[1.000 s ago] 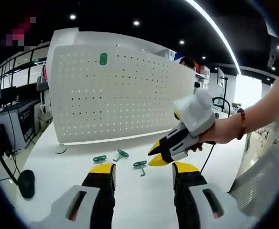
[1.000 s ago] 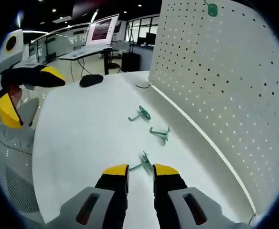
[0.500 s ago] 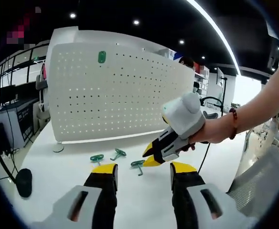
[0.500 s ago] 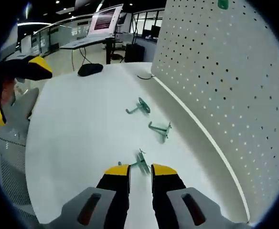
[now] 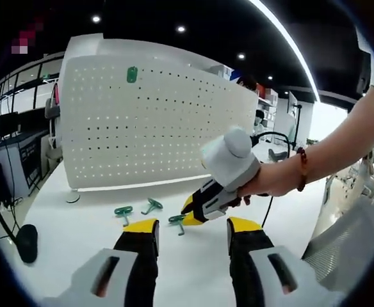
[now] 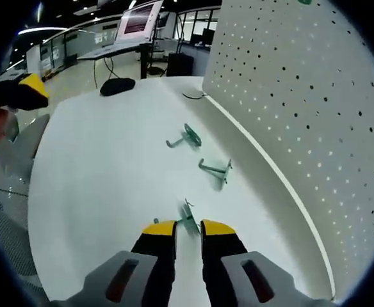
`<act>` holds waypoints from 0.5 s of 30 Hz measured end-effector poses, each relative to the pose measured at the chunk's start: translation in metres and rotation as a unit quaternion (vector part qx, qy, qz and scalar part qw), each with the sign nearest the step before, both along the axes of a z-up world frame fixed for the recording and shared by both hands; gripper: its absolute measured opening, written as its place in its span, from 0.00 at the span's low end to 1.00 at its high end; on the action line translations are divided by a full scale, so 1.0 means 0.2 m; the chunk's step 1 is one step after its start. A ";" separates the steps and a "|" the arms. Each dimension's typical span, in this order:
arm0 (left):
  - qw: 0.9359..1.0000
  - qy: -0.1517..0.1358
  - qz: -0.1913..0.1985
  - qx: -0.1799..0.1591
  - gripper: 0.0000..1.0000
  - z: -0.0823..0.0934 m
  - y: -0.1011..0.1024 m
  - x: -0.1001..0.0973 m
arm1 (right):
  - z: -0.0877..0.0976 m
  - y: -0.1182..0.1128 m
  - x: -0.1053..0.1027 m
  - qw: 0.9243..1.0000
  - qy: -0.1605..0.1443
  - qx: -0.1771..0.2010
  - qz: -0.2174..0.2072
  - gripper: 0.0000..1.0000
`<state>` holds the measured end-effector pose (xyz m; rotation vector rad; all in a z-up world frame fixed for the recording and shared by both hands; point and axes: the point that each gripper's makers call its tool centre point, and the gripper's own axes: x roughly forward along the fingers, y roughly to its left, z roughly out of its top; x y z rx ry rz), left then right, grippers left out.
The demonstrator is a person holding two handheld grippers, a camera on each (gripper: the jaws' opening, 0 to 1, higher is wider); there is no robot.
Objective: Insert the hook assembly into the mounting plate slot until the hook locks in place.
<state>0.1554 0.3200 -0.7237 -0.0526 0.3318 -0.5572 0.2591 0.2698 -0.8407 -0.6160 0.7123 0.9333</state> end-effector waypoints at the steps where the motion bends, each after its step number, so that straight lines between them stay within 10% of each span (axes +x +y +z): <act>1: 1.000 0.000 0.000 0.000 0.44 0.00 0.00 0.00 | 0.00 0.00 0.00 1.000 0.000 -0.002 0.002 0.12; 15: 1.000 0.008 -0.001 0.000 0.40 -0.02 0.00 0.00 | -0.01 -0.03 0.00 1.000 -0.007 -0.017 -0.006 0.01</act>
